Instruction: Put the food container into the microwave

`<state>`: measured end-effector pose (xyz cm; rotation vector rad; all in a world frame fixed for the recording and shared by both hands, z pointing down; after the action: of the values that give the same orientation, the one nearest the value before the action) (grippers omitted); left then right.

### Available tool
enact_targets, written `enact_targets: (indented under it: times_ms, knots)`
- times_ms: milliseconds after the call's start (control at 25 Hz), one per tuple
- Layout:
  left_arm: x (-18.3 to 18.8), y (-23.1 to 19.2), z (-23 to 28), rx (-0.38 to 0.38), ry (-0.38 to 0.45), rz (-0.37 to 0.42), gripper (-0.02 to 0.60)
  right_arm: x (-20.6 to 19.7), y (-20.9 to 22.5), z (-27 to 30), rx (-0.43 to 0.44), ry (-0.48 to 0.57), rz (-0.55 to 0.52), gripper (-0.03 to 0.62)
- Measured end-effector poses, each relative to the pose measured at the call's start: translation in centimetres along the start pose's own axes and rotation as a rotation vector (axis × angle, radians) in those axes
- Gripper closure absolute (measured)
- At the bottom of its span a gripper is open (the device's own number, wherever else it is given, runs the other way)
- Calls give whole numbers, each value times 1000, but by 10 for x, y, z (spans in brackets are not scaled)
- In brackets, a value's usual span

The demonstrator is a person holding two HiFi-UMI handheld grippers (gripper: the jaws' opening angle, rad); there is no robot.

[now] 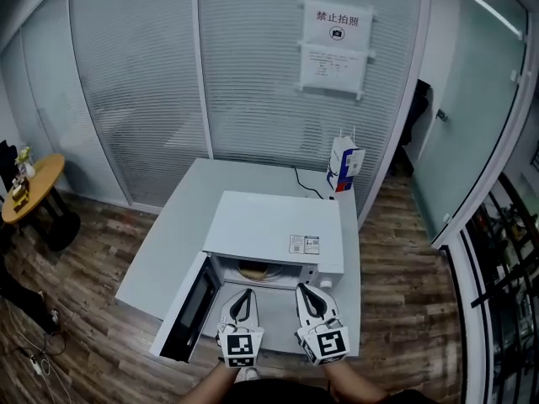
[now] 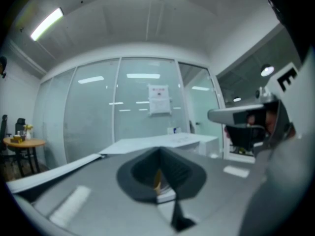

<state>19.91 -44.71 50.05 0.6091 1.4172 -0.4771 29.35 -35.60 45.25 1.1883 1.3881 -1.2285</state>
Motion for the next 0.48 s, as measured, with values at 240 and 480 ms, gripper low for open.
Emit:
enact_targets:
  times_ms: [240,480]
  knots:
    - [-7,4,-1,-11,-21,-9,575,0,2,-6,-28,-5,-7,589]
    - [-12,4,5,-15,-34,0,574,0,3,-2,-32,-8,-13,589]
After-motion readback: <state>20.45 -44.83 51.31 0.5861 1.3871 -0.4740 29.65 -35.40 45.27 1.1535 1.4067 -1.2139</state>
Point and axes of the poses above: the fingertips, and each gripper's own axes: z forward along the fingers, y to its right, x out of its top, the point moved 2 cm from there along -z, backward along the fingers, and after that the axes turned 9 degrees about x, right-handed, at the moved point
